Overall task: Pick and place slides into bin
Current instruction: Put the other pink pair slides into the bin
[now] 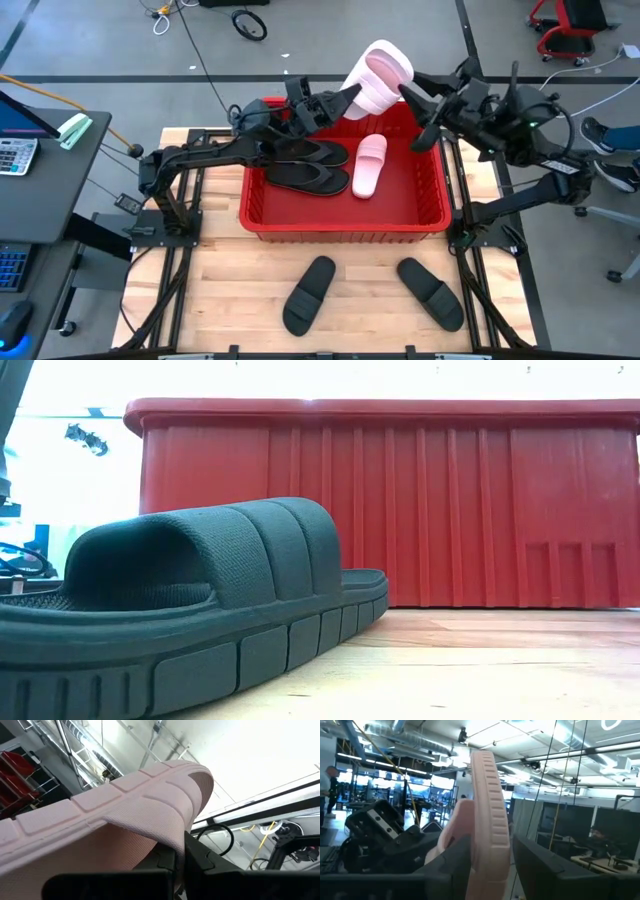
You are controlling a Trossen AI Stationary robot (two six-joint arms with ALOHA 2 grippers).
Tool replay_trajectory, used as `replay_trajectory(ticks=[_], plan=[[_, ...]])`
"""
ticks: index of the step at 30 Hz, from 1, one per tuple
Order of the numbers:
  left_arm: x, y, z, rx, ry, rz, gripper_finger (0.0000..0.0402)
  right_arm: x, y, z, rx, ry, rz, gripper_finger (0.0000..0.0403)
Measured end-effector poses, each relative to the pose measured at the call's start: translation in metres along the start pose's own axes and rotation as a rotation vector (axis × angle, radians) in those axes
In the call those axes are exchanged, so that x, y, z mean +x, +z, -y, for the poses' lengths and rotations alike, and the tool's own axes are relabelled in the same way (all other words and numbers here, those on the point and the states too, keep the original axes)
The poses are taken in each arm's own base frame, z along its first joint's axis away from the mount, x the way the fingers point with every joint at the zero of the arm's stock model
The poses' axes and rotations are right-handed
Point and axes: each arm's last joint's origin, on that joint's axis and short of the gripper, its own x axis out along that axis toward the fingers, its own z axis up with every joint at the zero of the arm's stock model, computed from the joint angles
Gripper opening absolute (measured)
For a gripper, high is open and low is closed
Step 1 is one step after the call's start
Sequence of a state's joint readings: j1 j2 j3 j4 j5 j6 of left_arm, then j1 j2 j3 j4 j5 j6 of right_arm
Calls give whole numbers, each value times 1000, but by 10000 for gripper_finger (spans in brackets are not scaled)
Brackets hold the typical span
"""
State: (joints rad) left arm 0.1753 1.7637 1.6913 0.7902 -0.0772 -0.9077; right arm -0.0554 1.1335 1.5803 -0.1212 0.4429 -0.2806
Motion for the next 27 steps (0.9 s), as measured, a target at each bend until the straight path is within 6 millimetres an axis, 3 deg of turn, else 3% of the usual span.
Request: replay_trajectory(ticks=[7, 14, 27], plan=[[0, -4, 3, -8, -1, -5, 13, 3, -2, 3, 23, -41, -3, 137], [-1, -9, 7, -17, -8, -19, 39, -3, 2, 7, 43, -48, 7, 36], [-1, -10, 8, 19, -67, -90, 108, -17, 9, 21, 98, -146, 1, 34]])
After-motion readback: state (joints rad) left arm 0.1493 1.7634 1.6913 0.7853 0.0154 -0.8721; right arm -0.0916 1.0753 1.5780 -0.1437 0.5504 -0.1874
